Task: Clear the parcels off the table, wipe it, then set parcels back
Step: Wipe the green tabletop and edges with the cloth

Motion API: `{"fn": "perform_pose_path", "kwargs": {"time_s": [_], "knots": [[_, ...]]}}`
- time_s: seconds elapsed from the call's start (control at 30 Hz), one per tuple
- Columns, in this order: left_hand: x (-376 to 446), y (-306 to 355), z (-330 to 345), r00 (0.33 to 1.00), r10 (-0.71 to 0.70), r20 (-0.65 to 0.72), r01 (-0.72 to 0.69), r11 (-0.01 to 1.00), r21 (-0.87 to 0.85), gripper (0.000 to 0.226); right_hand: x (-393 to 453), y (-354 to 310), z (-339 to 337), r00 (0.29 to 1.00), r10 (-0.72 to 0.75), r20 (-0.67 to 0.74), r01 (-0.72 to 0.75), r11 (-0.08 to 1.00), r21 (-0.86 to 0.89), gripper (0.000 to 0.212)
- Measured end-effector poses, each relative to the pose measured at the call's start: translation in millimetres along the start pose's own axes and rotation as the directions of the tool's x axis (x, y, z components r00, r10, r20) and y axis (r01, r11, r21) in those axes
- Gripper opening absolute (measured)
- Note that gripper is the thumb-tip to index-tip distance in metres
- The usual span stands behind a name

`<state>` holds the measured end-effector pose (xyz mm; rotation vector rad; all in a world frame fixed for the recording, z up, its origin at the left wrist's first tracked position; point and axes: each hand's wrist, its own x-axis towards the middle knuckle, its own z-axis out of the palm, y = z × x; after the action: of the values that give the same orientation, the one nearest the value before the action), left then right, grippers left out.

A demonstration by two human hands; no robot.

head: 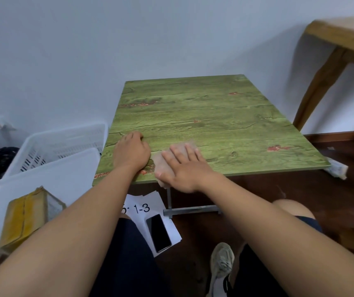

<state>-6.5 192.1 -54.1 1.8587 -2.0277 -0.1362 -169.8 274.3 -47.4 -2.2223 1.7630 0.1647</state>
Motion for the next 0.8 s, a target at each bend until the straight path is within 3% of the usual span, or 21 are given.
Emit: {"fn": "perform_pose_path", "kwargs": {"time_s": [0.23,0.5,0.8], "knots": [[-1.1,-2.8,-1.6,1.0,0.01,0.013,-0.009,0.999,-0.036,0.039,-22.6,24.6,1.1,1.0,-0.005,0.014,0.004,0.999,0.033,0.072],[-1.7,-3.4,-1.2,1.0,0.008,0.003,-0.007,0.999,-0.044,0.04,-55.0,92.0,0.2,0.983,0.181,-0.009,-0.18,0.981,0.067,0.07],[-4.7,1.8,0.9,0.998,0.054,-0.038,-0.052,0.998,0.035,0.047,-94.2,179.2,-3.4,0.904,0.428,-0.002,-0.425,0.899,0.107,0.073]]}}
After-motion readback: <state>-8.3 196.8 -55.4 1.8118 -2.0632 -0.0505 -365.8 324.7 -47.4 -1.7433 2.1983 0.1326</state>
